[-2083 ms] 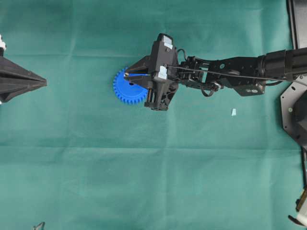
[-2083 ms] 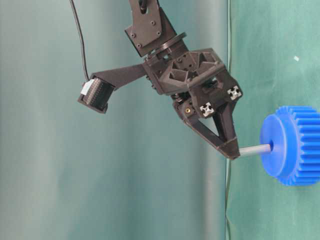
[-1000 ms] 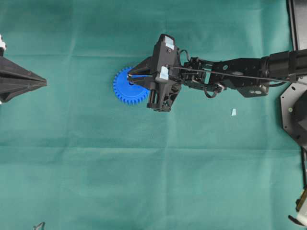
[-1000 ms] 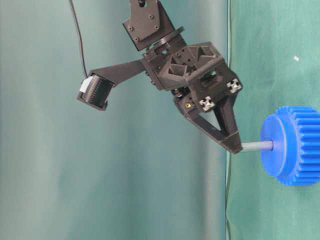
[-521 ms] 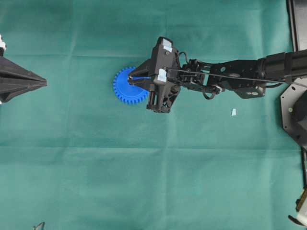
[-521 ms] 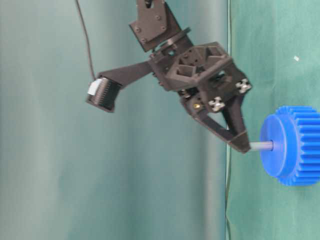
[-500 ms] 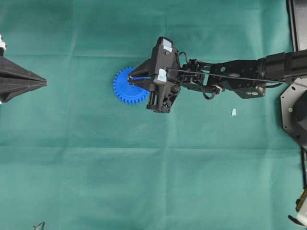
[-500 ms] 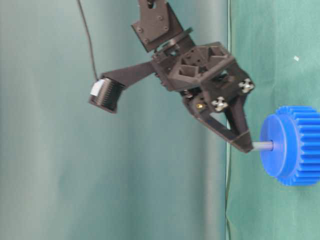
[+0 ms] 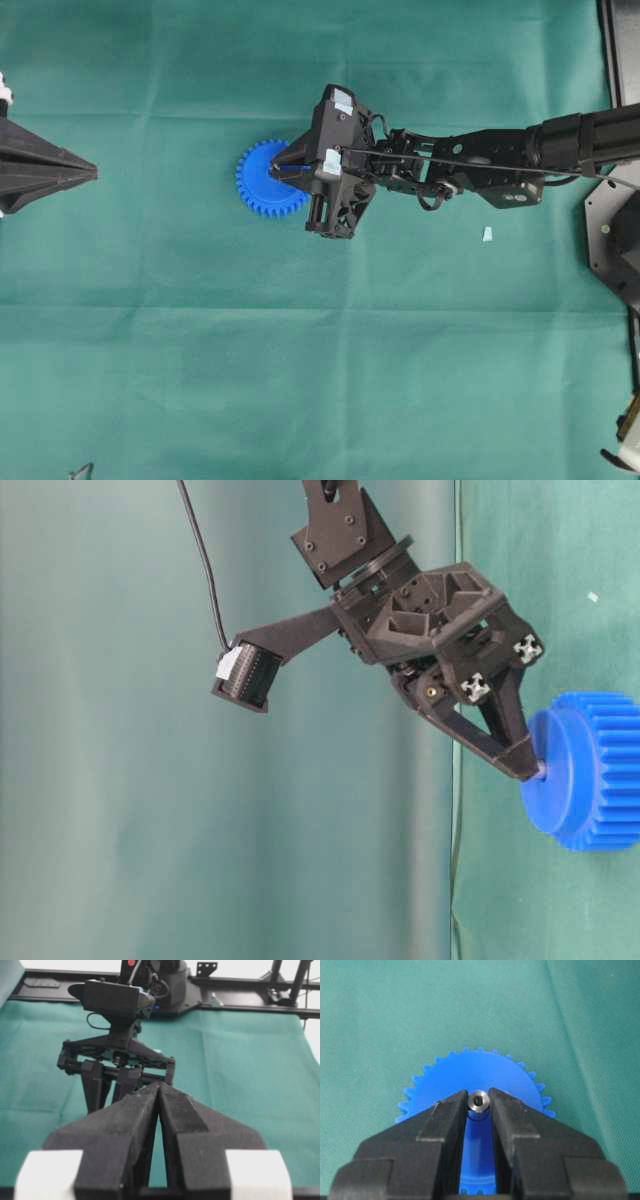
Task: Insert the shaft into the center hole of the gear.
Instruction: 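Lower the shaft into the gear's center hole with the right gripper, then open the right gripper to release the shaft and lift away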
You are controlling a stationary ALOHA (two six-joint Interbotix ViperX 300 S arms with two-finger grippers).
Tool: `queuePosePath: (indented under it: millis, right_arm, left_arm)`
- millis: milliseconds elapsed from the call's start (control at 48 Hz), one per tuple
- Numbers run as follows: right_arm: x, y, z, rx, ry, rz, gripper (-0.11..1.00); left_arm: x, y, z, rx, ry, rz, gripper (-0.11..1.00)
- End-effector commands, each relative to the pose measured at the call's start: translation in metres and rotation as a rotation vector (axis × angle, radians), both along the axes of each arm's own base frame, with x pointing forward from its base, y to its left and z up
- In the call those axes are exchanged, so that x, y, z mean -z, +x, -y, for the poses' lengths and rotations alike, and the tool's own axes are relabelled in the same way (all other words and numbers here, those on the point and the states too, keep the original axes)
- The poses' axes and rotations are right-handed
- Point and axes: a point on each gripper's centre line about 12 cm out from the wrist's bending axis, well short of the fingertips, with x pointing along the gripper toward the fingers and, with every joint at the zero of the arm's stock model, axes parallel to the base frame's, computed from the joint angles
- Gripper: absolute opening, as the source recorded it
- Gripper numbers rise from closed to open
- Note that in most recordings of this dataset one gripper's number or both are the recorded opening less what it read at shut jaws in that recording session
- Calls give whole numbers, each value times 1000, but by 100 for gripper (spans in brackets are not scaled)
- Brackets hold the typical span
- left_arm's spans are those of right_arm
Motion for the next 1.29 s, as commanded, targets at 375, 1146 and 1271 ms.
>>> queuePosePath:
  millis: [375,1146,1271]
  right_arm:
    - [-17,6,3,8,-6,55,75]
    - [-120,-61,-4,3,-51,283,83]
    - [-123,-80,-5,8,-54,302,83]
  left_arm:
    - [-7,2,-1,-3,-2,14,2]
    - [-6,2,-1,-3,-2,5,2]
    - [-6,2,0,-1,0,3,2]
